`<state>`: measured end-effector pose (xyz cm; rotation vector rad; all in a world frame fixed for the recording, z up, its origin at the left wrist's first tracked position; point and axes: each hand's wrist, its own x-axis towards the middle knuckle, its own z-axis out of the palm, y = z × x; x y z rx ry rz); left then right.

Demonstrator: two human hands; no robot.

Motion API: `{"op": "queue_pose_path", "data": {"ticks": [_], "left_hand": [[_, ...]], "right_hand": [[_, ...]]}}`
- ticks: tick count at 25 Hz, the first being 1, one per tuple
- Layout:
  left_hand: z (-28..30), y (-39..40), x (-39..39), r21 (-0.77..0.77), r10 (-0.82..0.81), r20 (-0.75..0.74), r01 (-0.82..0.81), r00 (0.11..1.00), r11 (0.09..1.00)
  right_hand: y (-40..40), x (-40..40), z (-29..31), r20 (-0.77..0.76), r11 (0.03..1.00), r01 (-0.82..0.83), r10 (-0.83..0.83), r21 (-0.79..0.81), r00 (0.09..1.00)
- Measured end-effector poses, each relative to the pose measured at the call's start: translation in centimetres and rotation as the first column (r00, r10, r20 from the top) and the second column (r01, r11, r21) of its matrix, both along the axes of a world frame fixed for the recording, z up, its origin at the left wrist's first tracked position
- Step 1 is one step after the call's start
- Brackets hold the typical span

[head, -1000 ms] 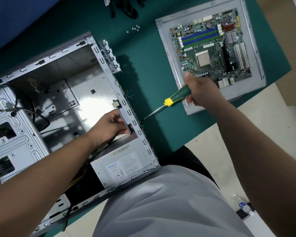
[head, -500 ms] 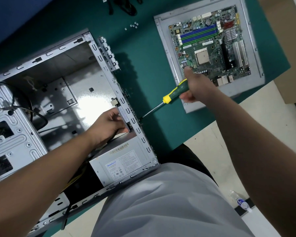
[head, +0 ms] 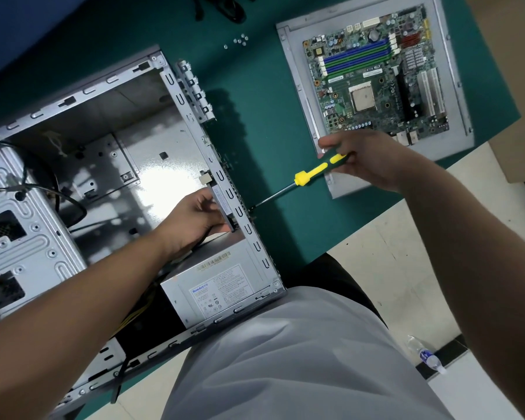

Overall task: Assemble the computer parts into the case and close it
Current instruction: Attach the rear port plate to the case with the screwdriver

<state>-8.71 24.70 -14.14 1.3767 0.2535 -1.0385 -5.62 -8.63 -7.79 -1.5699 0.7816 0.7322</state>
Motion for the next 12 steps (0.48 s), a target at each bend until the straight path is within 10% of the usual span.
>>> {"op": "queue_pose_path", "data": {"ticks": [2, 6, 12], "left_hand": [[0.0, -0.1, 0.0, 0.000, 0.008, -0.008, -0.008, 1.000, 1.000], [0.2, -0.1, 0.0, -0.004, 0.024, -0.017, -0.024, 1.000, 1.000], [-0.1, -0.1, 0.0, 0.042, 0.036, -0.044, -0.034, 0.998, 0.999]], "right_hand": [[-0.1, -0.3, 0.4, 0.029, 0.996, 0.054, -0.057, 0.076, 0.998], [1.5, 0.0, -0.2, -0.028, 0.904, -0.220, 0.225, -0.367, 0.974], [0.8, 0.0, 0.3, 0.063, 0.993, -0.103, 0.106, -0.053, 0.992]]}}
